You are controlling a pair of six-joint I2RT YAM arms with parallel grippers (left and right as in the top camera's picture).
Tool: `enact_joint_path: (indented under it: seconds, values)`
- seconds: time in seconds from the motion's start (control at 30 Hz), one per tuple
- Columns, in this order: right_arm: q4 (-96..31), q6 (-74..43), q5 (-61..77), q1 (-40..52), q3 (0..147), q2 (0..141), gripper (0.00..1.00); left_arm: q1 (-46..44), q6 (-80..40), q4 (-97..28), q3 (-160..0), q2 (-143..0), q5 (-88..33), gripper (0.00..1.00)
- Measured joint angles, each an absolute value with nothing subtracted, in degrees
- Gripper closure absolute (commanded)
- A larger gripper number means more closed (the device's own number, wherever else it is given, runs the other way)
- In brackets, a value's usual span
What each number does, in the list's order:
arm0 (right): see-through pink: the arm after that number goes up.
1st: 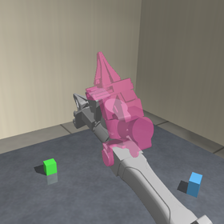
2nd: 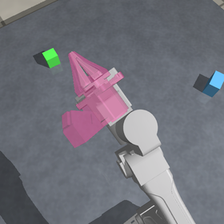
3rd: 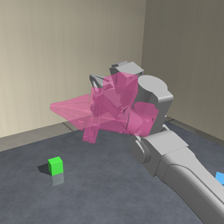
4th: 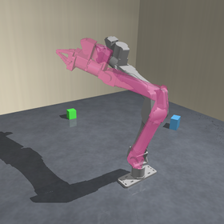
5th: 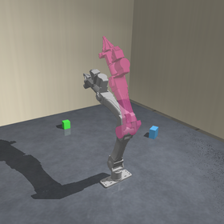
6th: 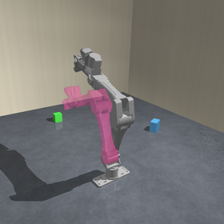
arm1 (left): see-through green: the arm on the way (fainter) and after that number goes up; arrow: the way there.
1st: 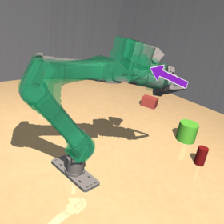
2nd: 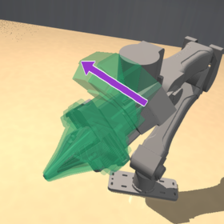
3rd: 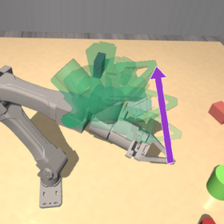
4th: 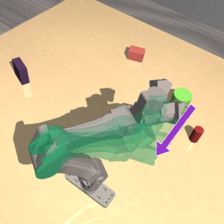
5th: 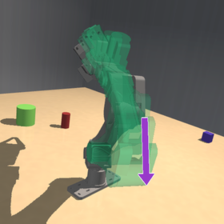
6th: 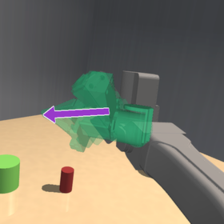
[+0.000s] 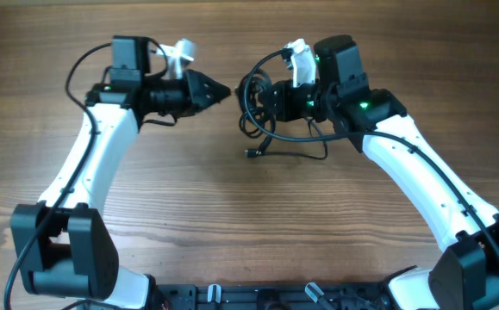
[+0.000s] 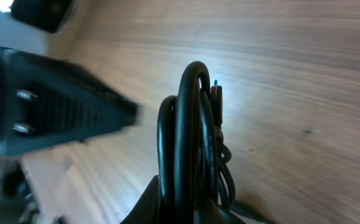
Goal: Untangle cables
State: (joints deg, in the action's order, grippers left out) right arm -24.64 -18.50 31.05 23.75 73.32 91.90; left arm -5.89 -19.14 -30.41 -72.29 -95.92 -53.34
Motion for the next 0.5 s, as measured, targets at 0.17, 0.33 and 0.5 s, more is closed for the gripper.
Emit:
enact_joint_path:
  seconds: [0.17,0.33,0.5]
  values:
    - [-25.58,-17.69,34.96,23.83,73.32,91.90,0.96,-12.32,-12.62,-30.48,-72.29,-95.90,-49.28,0.70]
    - [-25.71,-17.69,35.81,23.83,73.32,91.90,0.96,-14.59,-9.67,-31.59,-72.29,-95.90,-47.55,0.73]
    - [-26.17,-17.69,36.27,23.86,73.32,91.90,0.96,-14.35,-5.06,-34.37,-72.31,-95.90,-47.59,0.69]
